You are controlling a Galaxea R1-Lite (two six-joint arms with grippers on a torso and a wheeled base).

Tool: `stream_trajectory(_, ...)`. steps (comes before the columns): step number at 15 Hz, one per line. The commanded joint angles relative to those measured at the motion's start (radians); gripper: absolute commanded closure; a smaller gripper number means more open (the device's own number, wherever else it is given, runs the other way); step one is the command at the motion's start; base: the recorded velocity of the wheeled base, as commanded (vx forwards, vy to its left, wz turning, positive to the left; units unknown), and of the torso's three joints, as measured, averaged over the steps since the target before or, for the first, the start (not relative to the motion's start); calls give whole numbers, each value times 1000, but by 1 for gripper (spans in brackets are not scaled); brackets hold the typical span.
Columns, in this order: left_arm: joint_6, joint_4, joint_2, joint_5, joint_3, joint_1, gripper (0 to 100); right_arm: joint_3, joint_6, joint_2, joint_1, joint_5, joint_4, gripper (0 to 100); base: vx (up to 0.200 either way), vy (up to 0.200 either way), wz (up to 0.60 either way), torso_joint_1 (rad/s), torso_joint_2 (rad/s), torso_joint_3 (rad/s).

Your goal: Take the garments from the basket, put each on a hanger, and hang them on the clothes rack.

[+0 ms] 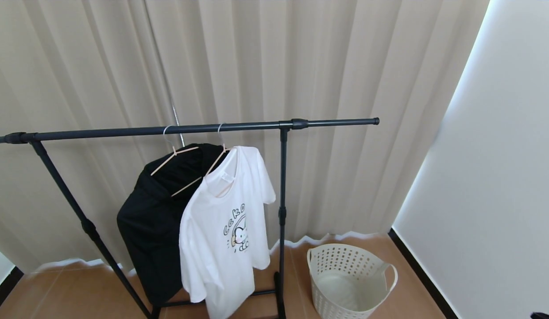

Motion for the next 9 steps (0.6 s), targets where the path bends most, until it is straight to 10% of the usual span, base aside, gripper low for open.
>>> stream_trajectory(1,-11,8,-197,4,14,-3,0,-30,30,-320,-151,-9,175,0,0,0,0,0,0,0)
stream_trajectory(7,10,28,-424,144,19,60,0,-29,67,-408,-261,-7,170,0,0,0,0,0,0,0)
stream_trajectory(9,-4,25,-424,161,19,60,0,-16,150,-408,-261,-169,129,0,0,0,0,0,0,0)
